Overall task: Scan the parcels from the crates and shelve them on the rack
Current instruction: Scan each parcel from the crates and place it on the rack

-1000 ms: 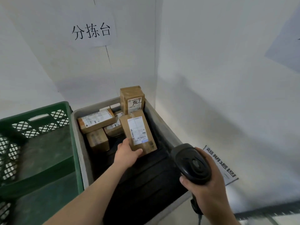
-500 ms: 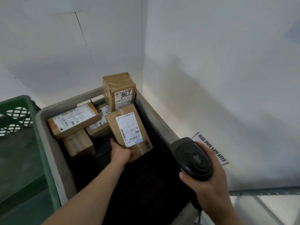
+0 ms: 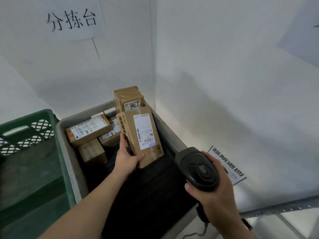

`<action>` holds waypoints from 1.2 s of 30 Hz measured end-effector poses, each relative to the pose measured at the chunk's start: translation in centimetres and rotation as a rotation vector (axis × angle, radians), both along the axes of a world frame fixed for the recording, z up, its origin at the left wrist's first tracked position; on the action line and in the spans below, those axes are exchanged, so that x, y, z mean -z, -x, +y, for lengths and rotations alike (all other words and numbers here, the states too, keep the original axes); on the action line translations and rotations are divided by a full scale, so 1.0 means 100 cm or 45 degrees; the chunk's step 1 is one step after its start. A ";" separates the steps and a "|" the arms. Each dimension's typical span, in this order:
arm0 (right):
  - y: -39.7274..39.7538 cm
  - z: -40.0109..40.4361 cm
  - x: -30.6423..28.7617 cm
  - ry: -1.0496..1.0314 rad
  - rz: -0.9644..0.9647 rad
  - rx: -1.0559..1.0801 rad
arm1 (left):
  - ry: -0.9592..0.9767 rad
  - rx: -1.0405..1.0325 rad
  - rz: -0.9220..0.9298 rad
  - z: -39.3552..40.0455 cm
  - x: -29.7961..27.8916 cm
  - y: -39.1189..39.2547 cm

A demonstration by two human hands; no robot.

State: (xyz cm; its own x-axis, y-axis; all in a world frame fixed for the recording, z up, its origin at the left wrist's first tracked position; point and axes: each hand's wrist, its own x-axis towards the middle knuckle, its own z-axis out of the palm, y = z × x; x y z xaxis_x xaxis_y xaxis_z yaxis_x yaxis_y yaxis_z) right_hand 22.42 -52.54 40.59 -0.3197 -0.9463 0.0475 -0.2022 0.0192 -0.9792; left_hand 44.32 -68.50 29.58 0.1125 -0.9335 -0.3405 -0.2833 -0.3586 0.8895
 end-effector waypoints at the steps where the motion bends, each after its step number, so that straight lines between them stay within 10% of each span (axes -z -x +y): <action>1: 0.001 0.007 -0.004 0.017 -0.019 -0.014 | 0.056 0.025 -0.042 0.007 -0.010 0.000; 15: 0.017 0.115 -0.046 0.197 -0.098 -0.223 | 0.519 0.096 -0.299 0.128 -0.113 0.002; 36: -0.041 0.201 -0.066 0.254 -0.180 -0.030 | 0.724 0.222 -0.054 0.189 -0.141 -0.021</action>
